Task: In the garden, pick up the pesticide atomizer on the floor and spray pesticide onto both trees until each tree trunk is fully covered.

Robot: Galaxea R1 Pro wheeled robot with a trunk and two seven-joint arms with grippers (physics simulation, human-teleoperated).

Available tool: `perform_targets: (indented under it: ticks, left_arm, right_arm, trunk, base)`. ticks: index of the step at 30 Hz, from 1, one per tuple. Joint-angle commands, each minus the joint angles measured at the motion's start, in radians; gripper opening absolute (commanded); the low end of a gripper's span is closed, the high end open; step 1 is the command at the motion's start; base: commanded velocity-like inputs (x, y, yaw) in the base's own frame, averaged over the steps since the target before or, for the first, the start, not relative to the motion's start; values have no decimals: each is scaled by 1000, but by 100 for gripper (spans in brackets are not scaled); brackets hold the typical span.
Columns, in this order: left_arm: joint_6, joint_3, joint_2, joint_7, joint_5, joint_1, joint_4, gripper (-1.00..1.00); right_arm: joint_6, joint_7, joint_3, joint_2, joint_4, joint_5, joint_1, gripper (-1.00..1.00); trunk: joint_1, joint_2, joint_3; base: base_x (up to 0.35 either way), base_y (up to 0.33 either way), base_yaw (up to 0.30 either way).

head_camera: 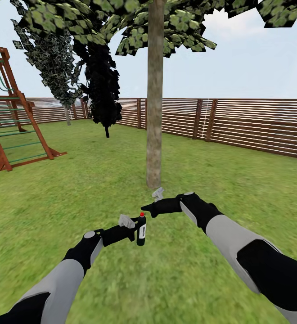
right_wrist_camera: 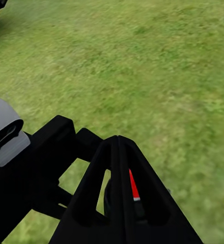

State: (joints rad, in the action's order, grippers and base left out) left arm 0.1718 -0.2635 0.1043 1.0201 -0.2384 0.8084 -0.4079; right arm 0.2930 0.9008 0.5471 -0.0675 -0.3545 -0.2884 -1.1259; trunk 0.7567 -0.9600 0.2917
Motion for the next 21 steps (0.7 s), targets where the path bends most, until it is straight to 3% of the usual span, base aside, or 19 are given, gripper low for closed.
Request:
perform_targets:
  ticks: [1, 12, 21]
  left_arm:
    - [0, 0, 0, 0, 1, 0, 0, -100]
    - [0, 0, 12, 0, 1, 0, 0, -100]
    - [0, -1, 12, 0, 1, 0, 0, -100]
  right_arm:
    - [0, -1, 0, 0, 0, 0, 0, -100]
    - [-2, -14, 0, -6, 19, 0, 3, -100]
    - [-61, -13, 1, -5, 48, 0, 3, -100]
  trunk:
    - [0, 0, 0]
    - [0, 0, 0]
    - [0, 0, 0]
  base:
    - [0, 0, 0]
    - [0, 0, 0]
    - [0, 0, 0]
